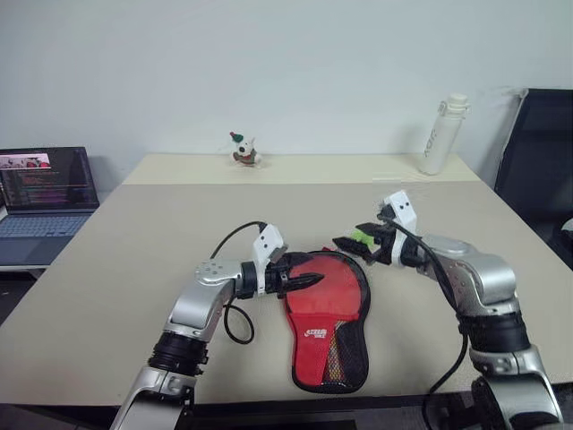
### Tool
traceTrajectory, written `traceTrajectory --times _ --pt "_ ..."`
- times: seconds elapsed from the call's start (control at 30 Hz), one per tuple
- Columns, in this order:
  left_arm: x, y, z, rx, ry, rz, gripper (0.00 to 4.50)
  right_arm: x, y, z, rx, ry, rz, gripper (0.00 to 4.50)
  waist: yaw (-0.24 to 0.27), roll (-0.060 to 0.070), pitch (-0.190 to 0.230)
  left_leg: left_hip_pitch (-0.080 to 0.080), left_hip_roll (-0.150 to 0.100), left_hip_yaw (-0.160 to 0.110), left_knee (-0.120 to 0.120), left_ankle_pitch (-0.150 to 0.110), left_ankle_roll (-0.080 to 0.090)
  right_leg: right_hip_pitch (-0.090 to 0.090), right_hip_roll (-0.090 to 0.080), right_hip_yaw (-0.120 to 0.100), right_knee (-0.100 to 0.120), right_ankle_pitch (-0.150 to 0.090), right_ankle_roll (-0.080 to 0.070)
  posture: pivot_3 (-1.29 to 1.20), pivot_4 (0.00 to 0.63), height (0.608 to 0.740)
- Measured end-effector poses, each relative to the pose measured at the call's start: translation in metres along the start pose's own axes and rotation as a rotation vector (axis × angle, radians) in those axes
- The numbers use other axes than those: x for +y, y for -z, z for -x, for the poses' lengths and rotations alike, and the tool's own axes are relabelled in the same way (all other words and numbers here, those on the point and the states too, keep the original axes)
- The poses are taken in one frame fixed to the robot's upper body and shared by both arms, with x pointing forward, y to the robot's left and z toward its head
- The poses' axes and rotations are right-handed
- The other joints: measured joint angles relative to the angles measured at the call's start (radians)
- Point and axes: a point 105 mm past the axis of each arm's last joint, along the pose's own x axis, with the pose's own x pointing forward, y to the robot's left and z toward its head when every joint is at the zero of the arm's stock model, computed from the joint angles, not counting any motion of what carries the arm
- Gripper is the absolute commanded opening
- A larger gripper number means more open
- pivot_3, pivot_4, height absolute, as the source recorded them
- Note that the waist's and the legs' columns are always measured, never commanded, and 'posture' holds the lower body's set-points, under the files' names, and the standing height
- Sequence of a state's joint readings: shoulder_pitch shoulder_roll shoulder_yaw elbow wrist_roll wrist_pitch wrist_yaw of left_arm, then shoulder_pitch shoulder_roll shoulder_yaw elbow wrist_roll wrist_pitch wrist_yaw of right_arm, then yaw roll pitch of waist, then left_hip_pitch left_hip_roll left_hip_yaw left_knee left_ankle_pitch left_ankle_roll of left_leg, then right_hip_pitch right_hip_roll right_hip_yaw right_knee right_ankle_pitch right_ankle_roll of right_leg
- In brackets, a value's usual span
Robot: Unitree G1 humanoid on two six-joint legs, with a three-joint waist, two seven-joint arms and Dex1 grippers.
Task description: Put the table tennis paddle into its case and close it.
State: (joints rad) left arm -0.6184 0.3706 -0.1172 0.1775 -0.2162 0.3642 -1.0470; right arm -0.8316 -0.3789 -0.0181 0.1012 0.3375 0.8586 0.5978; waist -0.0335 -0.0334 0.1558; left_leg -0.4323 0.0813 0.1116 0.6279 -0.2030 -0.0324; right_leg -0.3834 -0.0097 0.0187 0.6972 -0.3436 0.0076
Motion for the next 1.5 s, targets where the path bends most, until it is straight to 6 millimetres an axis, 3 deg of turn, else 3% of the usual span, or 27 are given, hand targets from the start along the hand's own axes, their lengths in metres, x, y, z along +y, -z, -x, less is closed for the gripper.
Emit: traceTrajectory --times 0.17,0.33,0.53,0.73,0.83,1.03,1.23,1.5 --pt "0.004 0.023 0.002 0.055 -0.048 0.042 2.77 -0.033 0.002 -0.024 0.055 0.128 -0.044 4.50 0.000 0.000 0.000 0.000 0.000 0.001 0.000 0.000 0.000 -0.001 0.000 0.000 0.001 0.000 0.000 0.00 0.150 0.740" --pt "0.004 0.031 -0.003 0.076 -0.090 0.044 2.77 -0.066 0.040 -0.042 0.177 0.320 -0.074 4.50 0.002 0.001 0.000 0.000 0.000 0.002 0.000 0.000 0.000 -0.001 -0.001 0.000 0.000 0.000 0.000 0.00 0.150 0.740" --pt "-0.002 0.038 -0.006 0.089 -0.103 0.054 2.77 -0.076 0.077 -0.044 0.258 0.412 -0.049 4.50 0.001 0.003 0.002 -0.001 0.000 0.002 0.000 0.000 0.000 -0.001 -0.001 0.001 0.001 0.000 0.000 0.00 0.150 0.740" --pt "-0.006 0.033 -0.011 0.085 -0.094 0.041 2.77 -0.073 0.081 -0.048 0.264 0.402 -0.030 4.50 0.001 0.005 0.003 0.000 0.000 0.002 0.002 0.000 0.000 0.000 -0.001 0.000 0.003 0.000 0.000 0.00 0.150 0.740" --pt "-0.010 0.032 -0.015 0.092 -0.073 0.029 2.82 -0.069 0.083 -0.051 0.262 0.391 -0.036 3.94 0.001 0.005 0.003 0.000 0.000 0.002 0.002 0.001 0.000 0.001 -0.001 0.000 0.002 0.000 0.000 0.00 0.150 0.740" --pt "-0.017 0.028 -0.026 0.121 0.000 -0.041 2.82 -0.063 0.084 -0.056 0.262 0.379 -0.035 1.97 0.001 0.005 0.003 0.003 0.000 0.001 0.002 0.001 -0.001 0.003 -0.001 0.000 0.002 0.000 0.000 0.00 0.150 0.740" --pt "-0.019 0.043 -0.031 0.165 0.035 -0.038 2.82 -0.062 0.085 -0.056 0.264 0.372 -0.045 0.16 0.006 0.005 0.003 0.005 -0.001 0.000 0.002 0.001 0.000 0.007 -0.002 -0.002 0.002 0.000 0.000 0.00 0.150 0.740" --pt "-0.021 0.046 -0.029 0.166 0.053 -0.039 2.82 -0.071 0.087 -0.046 0.272 0.379 -0.101 0.03 0.007 0.005 0.002 0.007 -0.002 0.000 0.002 0.001 0.000 0.010 -0.003 -0.002 0.002 0.000 0.000 0.00 0.150 0.740"
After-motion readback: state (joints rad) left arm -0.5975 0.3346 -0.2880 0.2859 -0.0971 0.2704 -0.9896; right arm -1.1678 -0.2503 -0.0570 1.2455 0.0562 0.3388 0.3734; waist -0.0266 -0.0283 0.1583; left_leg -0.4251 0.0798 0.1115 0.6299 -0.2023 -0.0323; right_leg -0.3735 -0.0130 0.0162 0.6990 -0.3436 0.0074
